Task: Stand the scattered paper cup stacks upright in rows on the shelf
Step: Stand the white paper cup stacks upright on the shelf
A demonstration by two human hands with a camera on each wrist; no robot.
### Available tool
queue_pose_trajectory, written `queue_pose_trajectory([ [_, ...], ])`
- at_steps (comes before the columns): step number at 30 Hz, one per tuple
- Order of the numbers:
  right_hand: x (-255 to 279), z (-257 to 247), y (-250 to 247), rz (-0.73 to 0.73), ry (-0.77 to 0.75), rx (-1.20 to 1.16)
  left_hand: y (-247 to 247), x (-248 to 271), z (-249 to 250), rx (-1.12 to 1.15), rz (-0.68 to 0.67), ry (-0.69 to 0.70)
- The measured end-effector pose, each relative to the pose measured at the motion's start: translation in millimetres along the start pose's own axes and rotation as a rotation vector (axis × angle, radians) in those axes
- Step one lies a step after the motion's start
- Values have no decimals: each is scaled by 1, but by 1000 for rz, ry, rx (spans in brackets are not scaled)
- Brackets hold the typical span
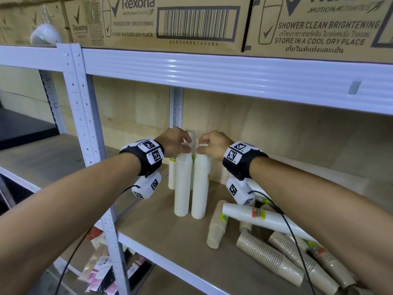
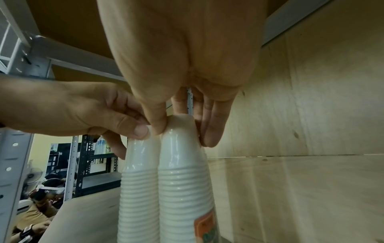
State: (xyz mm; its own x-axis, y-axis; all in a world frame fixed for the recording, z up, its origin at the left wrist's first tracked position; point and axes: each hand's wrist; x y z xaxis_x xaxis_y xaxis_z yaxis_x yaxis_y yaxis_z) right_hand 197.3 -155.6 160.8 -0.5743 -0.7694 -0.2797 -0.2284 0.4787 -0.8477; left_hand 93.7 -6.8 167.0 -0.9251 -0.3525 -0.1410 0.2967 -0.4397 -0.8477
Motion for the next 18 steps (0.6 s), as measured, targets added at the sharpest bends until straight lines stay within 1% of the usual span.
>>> queue_pose_trajectory([
  [3,-1,-1,-2,-16,22,19,0,2,4,-11,-31,14],
  [7,2,-2,-8,-126,-10,41,-1,2,8,-83,-53,52],
  [10,1,1,-9,-88,-1,69,0,0,8,-100,-39,56],
  [14,-2,5,-5,-24,46,87,3,-2,6,-27,-19,29],
  [18,-1,5,-6,-46,43,79,1,0,10,-64,-58,41],
])
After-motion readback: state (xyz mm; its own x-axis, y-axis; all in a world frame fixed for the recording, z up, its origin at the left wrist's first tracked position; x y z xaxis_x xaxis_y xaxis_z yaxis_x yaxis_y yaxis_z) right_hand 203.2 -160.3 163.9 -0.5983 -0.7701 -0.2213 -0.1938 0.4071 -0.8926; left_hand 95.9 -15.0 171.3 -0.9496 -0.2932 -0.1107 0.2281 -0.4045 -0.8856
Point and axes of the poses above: each hand's wrist, its own x-axis away from the middle knuckle, its own y-axis out of the palm, z = x × y, and after that the axes turned 5 degrees about -y, right-handed
